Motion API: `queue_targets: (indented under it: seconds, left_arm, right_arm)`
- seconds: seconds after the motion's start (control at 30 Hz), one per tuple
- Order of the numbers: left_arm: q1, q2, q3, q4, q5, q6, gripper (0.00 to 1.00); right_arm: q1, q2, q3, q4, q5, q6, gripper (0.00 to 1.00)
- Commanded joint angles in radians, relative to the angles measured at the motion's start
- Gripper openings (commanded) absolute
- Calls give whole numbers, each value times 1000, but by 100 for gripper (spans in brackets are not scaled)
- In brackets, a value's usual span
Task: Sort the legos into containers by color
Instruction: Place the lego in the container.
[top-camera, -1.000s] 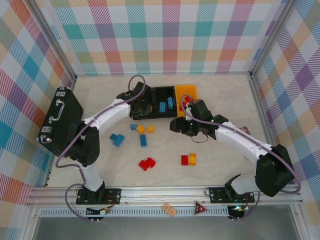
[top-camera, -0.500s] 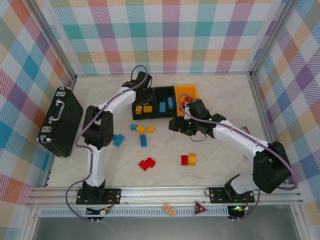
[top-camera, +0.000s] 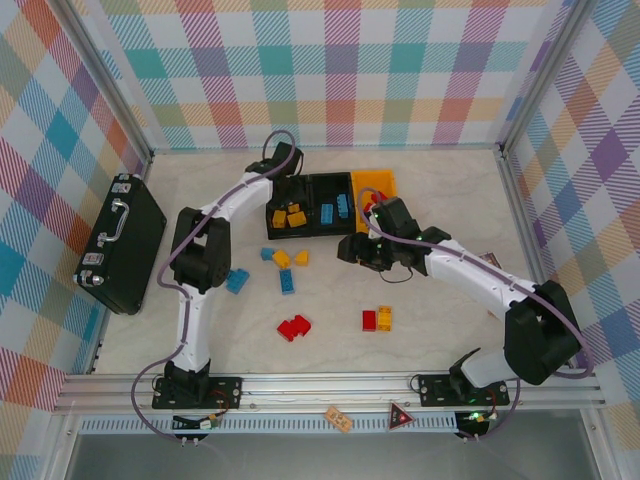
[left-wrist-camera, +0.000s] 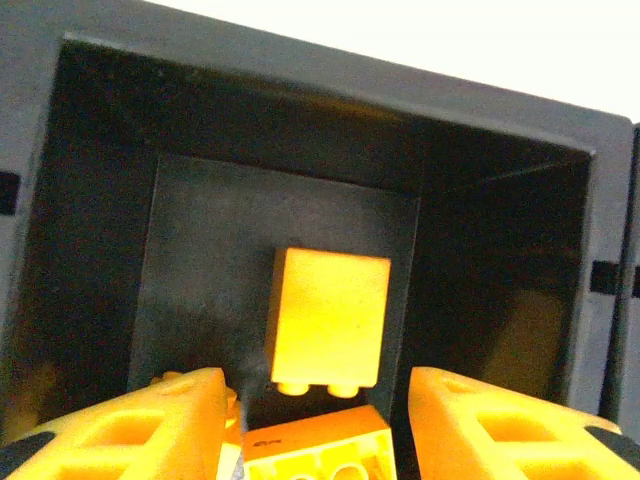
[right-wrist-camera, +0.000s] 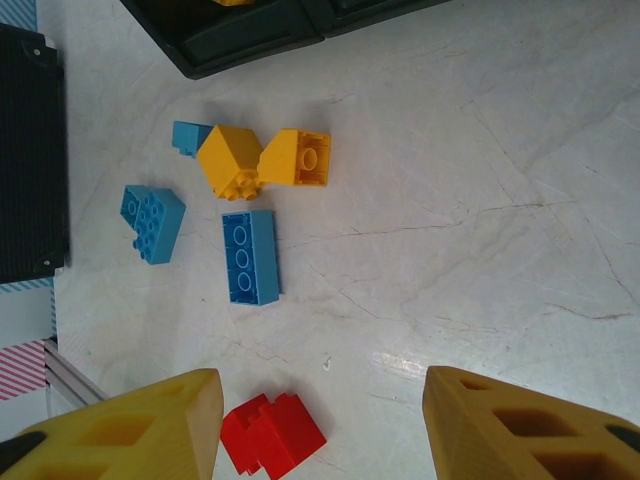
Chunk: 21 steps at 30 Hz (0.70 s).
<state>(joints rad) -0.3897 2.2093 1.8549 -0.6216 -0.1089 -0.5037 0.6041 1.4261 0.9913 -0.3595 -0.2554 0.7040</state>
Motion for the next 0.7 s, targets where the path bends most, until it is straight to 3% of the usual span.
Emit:
queue_targets:
  seconds: [0.0, 0.47, 0.67]
  left_arm:
    - [-6, -118, -53, 5, 21, 6, 51]
    - [-60, -430, -410, 61, 83, -33, 51]
    - [-107, -503, -524, 52, 61, -59, 51]
  right_arm:
    - [7, 2, 27, 3, -4, 15, 55]
    - [11, -57, -33, -38, 25, 14, 55]
    - [11, -72, -60, -49, 35, 13, 56]
